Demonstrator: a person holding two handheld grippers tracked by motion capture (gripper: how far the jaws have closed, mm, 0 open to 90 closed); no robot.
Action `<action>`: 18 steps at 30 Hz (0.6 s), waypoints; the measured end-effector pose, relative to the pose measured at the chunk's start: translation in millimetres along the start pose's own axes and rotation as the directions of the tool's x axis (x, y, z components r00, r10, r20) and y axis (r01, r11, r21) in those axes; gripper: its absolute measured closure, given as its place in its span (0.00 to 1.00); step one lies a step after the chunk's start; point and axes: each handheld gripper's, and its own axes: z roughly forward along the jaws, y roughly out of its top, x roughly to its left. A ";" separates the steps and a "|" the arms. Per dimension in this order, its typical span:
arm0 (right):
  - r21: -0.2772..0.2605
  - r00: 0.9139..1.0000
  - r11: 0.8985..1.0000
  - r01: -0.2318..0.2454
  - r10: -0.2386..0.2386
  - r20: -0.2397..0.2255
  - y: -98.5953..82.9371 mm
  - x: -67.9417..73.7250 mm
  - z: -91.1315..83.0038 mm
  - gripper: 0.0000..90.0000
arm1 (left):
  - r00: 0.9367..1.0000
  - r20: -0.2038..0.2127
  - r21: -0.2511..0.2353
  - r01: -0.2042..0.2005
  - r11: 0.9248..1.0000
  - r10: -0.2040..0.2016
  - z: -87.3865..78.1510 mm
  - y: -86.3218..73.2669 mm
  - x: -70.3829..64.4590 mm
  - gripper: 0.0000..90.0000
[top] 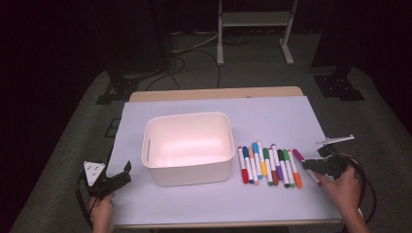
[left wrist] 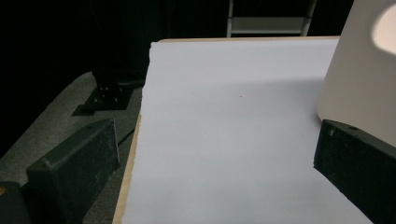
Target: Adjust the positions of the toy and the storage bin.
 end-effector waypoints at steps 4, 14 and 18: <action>-0.034 0.999 0.999 0.007 -0.009 -0.046 1.5 3.0 -9.8 0.84 | 1.000 -0.003 0.005 -0.005 1.000 0.005 0.1 0.1 0.1 0.00; -0.090 0.968 0.990 0.109 -0.126 -0.215 27.3 33.4 -41.3 0.84 | 1.000 -0.001 0.003 -0.014 1.000 0.014 0.0 0.0 -0.4 0.00; -0.127 0.945 0.980 0.155 -0.184 -0.269 42.0 49.4 -54.8 0.84 | 1.000 -0.002 0.001 -0.013 1.000 0.013 -0.2 -0.1 -0.5 0.00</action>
